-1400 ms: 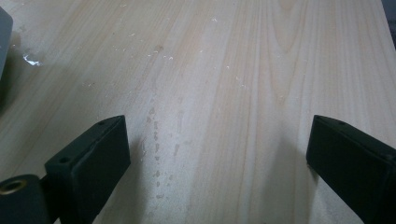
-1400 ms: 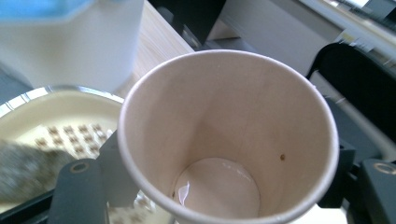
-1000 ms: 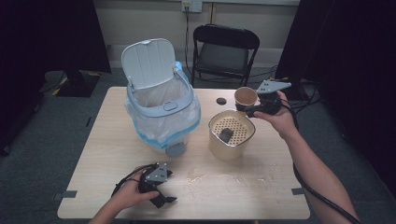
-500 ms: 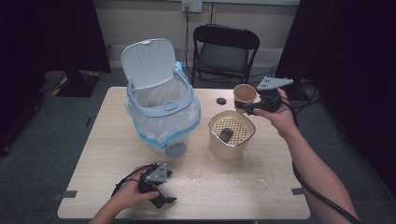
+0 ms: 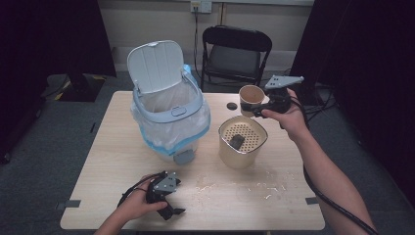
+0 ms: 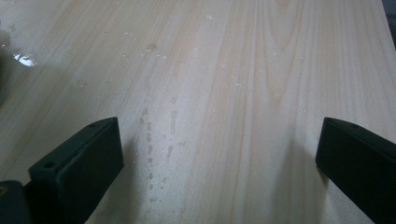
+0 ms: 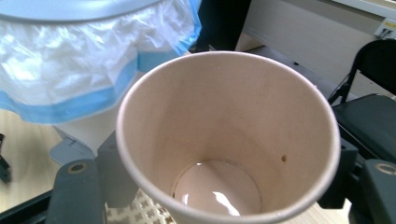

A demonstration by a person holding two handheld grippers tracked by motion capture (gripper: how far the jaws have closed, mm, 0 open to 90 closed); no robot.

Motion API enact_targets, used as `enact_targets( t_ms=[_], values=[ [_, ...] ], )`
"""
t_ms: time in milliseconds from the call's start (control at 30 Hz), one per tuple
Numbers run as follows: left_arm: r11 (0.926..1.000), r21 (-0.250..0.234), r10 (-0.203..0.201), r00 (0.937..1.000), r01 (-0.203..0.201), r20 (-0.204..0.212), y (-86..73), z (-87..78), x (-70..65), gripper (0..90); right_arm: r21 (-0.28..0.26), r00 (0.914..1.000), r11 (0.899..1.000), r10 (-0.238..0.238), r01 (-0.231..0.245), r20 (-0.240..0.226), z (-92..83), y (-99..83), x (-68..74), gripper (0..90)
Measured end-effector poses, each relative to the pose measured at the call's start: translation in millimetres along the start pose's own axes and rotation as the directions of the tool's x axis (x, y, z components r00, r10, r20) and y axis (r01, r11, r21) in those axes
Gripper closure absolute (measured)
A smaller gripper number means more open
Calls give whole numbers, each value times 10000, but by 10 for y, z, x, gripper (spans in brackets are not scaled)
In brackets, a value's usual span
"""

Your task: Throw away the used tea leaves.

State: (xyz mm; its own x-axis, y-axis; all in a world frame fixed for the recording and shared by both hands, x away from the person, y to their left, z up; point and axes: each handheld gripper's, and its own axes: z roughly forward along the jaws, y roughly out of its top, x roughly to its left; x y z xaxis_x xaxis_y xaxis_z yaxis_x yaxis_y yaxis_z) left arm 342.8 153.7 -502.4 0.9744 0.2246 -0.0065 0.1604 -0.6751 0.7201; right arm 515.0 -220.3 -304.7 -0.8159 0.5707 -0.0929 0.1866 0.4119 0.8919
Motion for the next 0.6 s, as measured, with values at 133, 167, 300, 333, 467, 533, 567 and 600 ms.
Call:
enact_targets(
  t_ms=[133, 167, 300, 333, 467, 533, 567, 600],
  values=[
    [10000, 7, -9, 10000, 9, 7, 1, -1, -1, 2, 18, 9999, 10000, -19, 20, -112, 34, 60, 32, 261],
    [10000, 27, -25, 10000, 25, 11, 2, -3, -1, 2, 9, 9999, 10000, -26, 26, -127, 40, 77, 39, 260],
    [10000, 84, 2, 10000, -2, 31, 4, -7, 2, 1, -6, 9998, 10000, -11, 11, -210, 59, 139, 59, 260],
    [10000, 87, 5, 10000, -5, 48, 4, -7, 2, 1, -11, 9997, 10000, -34, 34, -248, 62, 156, 64, 260],
    [10000, 91, 21, 10000, -22, 56, 3, -7, 3, 1, -23, 9996, 10000, -45, 44, -294, 73, 205, 83, 259],
    [9999, 103, 12, 10000, -12, 60, 4, -7, 3, 1, 6, 9995, 10000, -90, 90, -299, 83, 236, 95, 259],
    [9999, 113, 26, 10000, -27, 43, 6, -9, 4, 0, 0, 9995, 10000, -95, 95, -311, 87, 247, 98, 259],
    [9999, 107, 43, 10000, -43, 60, 5, -7, 5, 0, -12, 9994, 9999, -104, 103, -336, 92, 263, 102, 259]
  ],
)
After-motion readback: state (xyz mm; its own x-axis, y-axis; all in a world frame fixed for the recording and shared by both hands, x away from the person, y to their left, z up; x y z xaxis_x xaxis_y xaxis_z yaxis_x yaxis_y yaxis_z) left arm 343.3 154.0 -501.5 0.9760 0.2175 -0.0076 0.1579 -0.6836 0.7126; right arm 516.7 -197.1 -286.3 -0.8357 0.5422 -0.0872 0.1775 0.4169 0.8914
